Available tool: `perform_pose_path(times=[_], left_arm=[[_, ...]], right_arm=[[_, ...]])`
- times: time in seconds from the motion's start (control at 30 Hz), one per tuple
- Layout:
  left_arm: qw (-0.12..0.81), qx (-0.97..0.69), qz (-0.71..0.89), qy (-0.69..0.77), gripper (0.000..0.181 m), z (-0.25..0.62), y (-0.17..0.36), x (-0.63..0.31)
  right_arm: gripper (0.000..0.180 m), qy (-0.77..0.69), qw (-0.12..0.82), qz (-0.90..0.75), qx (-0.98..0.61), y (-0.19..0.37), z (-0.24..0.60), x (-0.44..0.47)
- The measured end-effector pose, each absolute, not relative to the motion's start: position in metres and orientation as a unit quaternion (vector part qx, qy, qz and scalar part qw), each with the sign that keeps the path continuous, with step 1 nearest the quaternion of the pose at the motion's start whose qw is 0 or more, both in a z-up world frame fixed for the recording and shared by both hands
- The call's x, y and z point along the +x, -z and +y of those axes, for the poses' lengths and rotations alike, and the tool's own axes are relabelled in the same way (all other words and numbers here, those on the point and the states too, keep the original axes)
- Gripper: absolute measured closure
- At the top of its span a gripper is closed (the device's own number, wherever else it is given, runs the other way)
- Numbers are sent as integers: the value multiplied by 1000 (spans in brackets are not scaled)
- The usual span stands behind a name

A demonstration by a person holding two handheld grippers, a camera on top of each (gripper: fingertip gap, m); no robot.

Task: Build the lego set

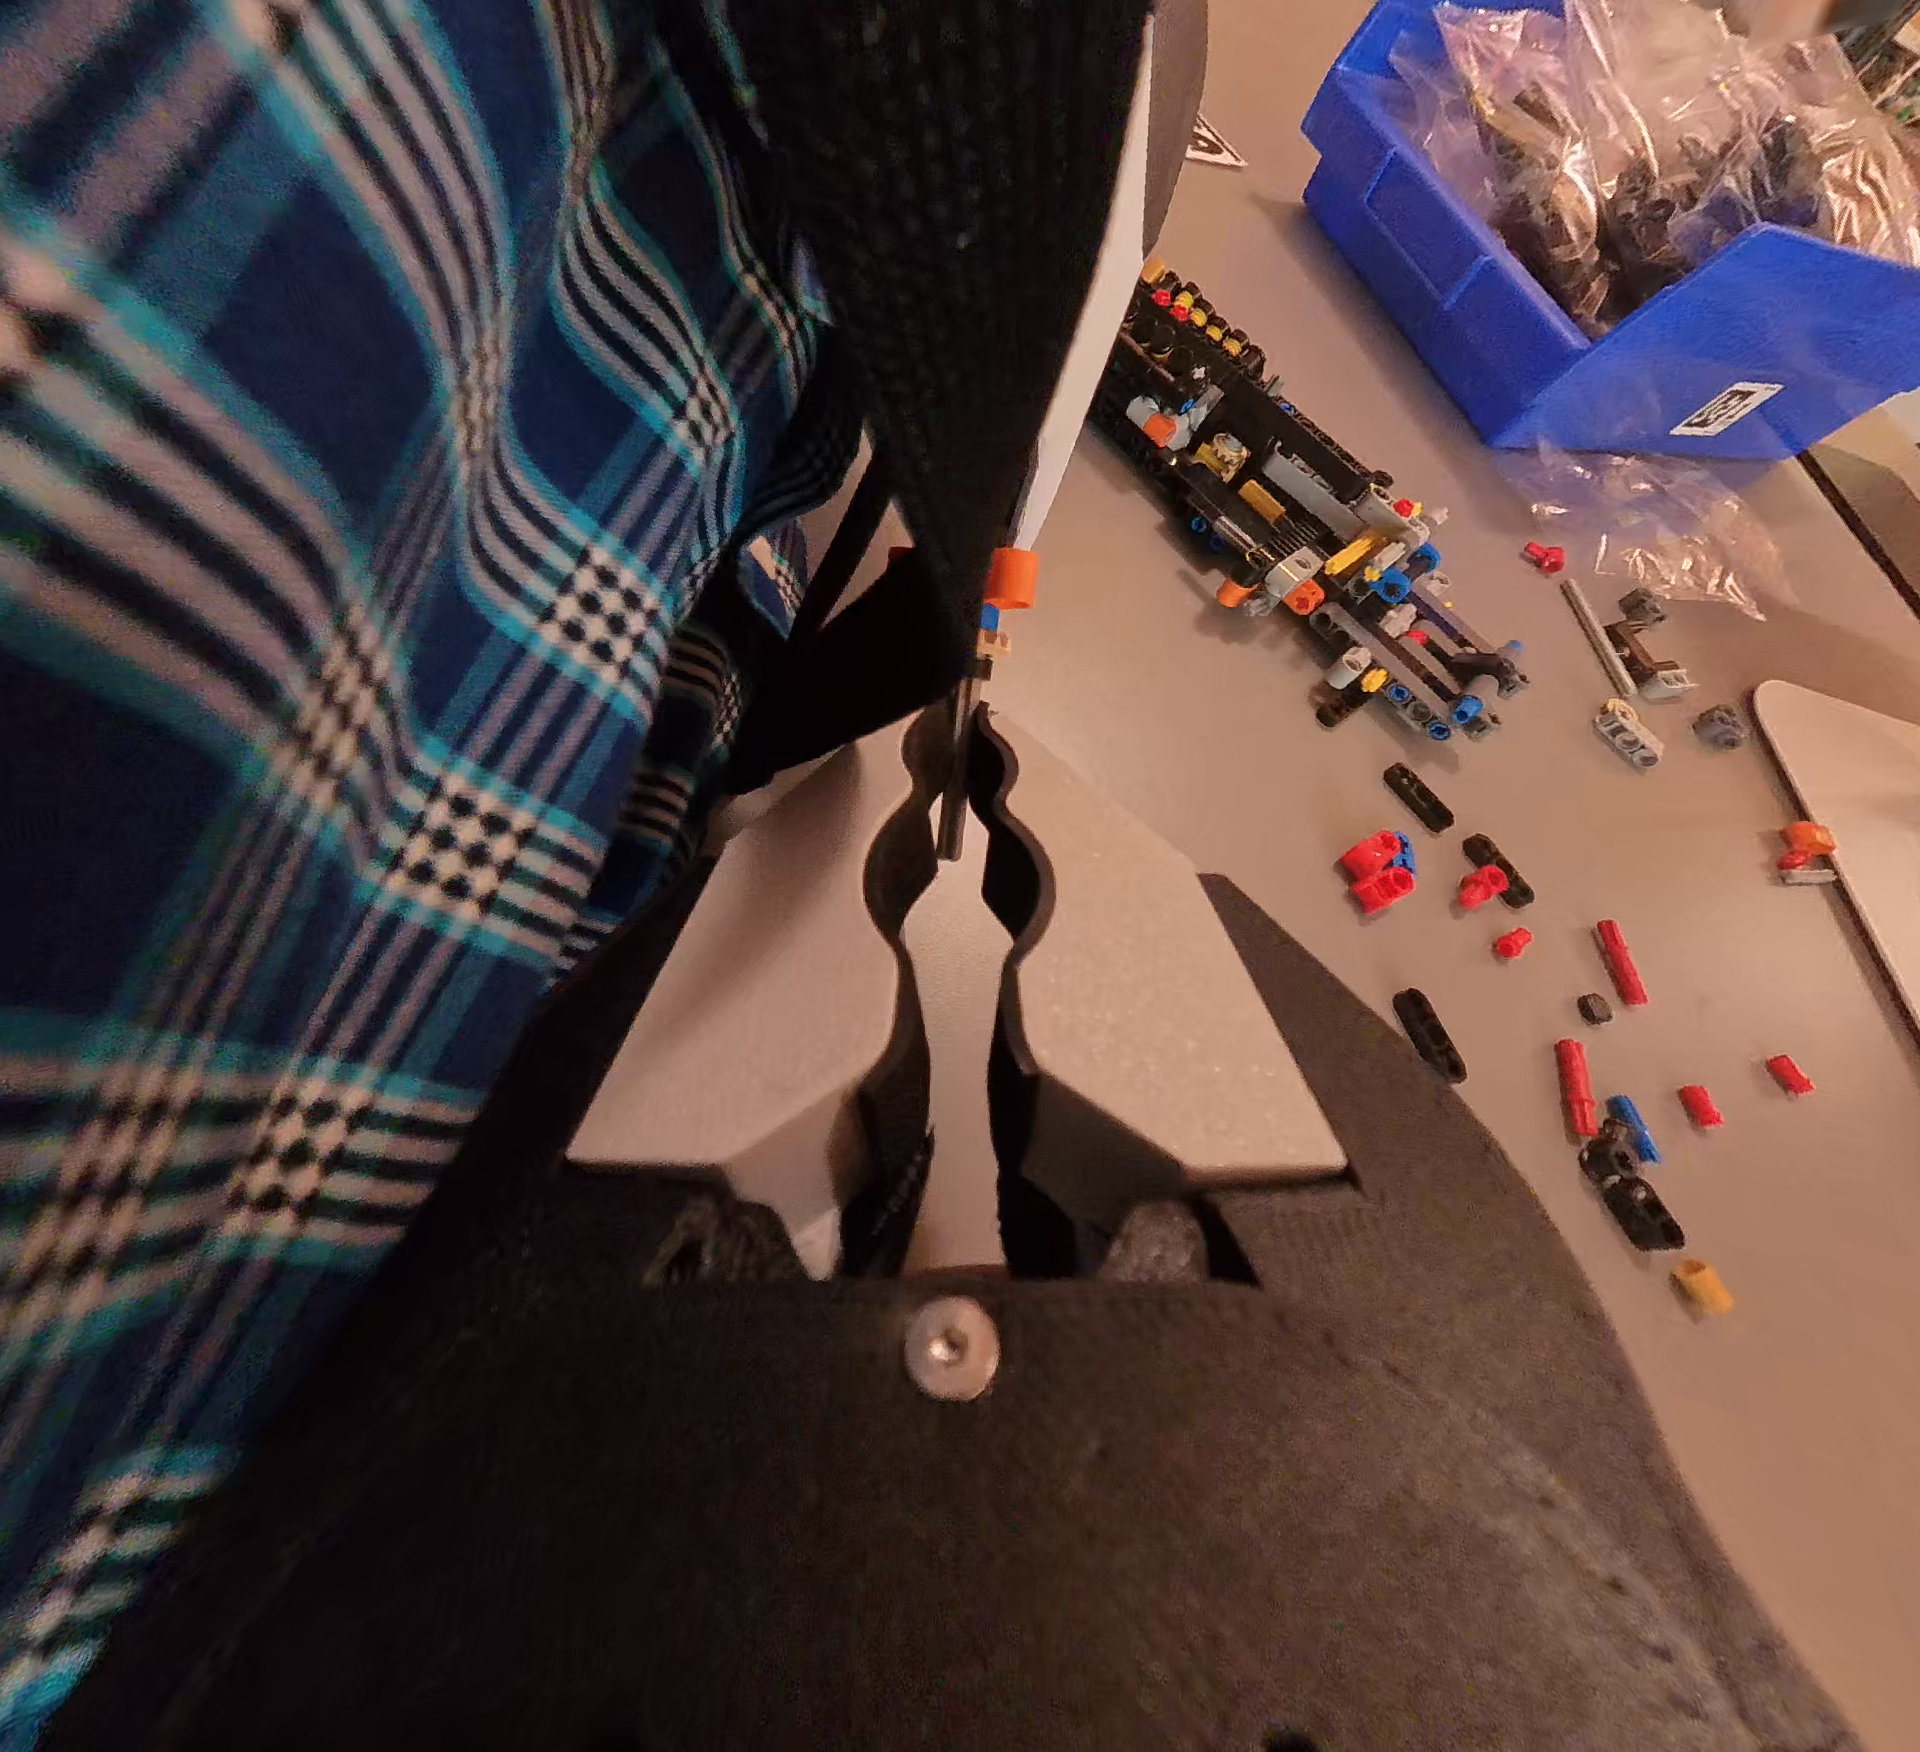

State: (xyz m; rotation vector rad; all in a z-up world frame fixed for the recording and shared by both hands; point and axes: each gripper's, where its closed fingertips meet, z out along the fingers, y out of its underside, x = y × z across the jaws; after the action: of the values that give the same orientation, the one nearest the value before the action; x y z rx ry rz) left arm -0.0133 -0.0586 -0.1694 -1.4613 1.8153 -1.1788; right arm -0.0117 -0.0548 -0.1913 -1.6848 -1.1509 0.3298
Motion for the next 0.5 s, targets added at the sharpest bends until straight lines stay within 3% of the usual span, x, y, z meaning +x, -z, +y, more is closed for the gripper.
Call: perform_pose_path(times=[0.5], left_arm=[[261, -543, 644, 472, 176, -62, 162, -15]], right_arm=[[179, -149, 540, -480, -675, 181, -60, -10]])
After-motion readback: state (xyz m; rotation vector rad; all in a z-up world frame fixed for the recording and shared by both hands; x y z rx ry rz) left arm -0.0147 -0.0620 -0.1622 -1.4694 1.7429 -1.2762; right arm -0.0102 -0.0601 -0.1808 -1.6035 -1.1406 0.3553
